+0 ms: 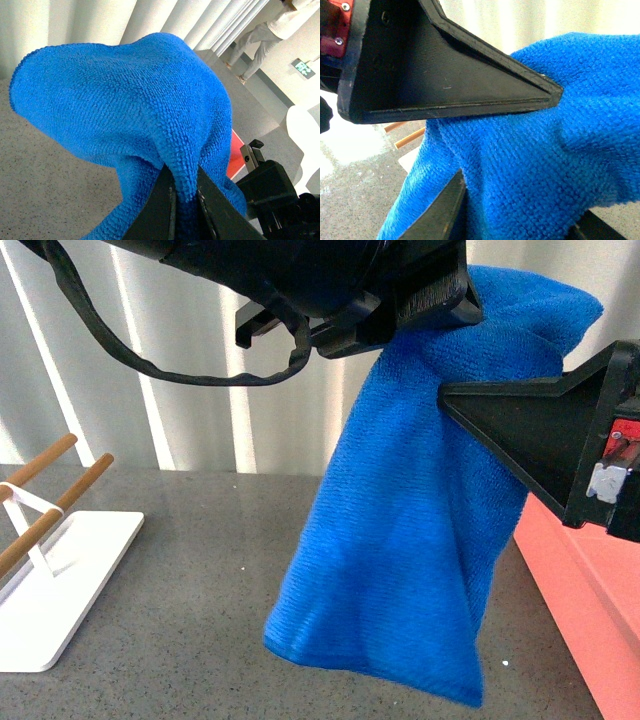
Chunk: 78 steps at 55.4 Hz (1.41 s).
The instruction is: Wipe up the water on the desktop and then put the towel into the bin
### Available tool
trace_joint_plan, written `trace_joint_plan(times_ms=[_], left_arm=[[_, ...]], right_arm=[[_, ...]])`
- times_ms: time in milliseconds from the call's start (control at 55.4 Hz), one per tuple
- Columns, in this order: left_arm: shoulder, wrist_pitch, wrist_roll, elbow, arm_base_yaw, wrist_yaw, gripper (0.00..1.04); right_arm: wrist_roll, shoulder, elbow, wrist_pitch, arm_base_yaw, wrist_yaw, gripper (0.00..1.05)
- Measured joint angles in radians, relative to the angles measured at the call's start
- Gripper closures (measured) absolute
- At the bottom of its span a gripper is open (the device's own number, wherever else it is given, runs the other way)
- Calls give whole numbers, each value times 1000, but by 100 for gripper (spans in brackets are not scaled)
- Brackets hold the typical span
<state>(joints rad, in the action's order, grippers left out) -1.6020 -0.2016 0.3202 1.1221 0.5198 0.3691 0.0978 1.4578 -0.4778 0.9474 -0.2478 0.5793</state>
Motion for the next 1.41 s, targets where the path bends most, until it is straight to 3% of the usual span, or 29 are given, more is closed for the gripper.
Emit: trace_joint_plan(times_ms=[217,433,668,902,1028,1119,1407], left_arm=[[11,2,5,-6,-11,7,101],[17,2,8,-18,-26,10,100],[23,-6,19,-29,-90,14,66],[-5,-6,-11,-75,-236,5,29],[-23,-37,-65,-148,-364,39,6],[0,-60,-165,-250,-491,74,7],[318,-2,-351,-546,-731,233,7]], right_arm=[[11,-1,3,0,6,-5,101],[9,-37,13,-37,38,21,101],[14,-99,13,-76,111,32,101],[18,-132,13,-120,161,19,101],[11,-134,13,-134,178,-2,101],[-9,-129,11,-164,196,-28,101],[-53,-81,20,-172,199,-64,101]])
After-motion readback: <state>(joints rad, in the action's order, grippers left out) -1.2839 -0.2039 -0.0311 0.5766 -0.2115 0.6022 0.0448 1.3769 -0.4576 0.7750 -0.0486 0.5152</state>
